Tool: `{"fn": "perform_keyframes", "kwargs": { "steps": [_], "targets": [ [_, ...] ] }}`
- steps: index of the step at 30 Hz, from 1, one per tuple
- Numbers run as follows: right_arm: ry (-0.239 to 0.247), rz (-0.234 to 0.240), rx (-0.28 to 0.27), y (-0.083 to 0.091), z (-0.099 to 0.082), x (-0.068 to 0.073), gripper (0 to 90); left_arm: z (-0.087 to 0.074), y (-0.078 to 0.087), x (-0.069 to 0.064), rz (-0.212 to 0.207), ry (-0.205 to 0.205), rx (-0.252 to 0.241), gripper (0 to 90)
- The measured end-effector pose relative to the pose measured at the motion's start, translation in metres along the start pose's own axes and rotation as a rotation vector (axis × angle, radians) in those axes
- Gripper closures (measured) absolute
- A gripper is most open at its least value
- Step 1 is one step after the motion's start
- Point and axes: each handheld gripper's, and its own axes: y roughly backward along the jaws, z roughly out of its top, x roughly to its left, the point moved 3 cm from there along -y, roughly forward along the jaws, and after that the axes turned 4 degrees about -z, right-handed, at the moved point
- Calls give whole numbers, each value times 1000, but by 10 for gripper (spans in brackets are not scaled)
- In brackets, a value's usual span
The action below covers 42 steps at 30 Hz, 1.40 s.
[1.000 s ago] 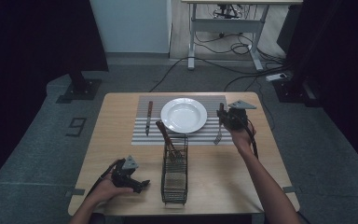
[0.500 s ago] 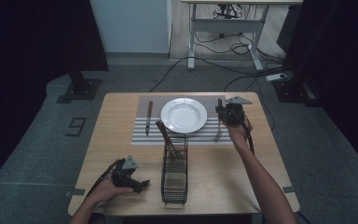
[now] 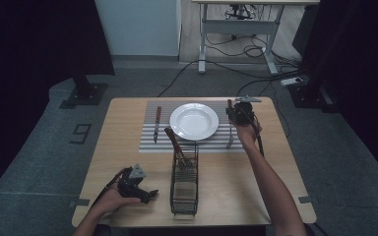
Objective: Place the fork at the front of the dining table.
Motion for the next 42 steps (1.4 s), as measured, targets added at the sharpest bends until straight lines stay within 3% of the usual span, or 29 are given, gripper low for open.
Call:
{"fn": "perform_keyframes", "kwargs": {
  "steps": [24,42],
  "targets": [
    [8,-21,108,-40,6,4,799,0,0,0,-3,-1,-1,0],
    [-69,-55,165,-72,-5,-13,790,0,0,0,-3,-2,0,0]
  ]
}}
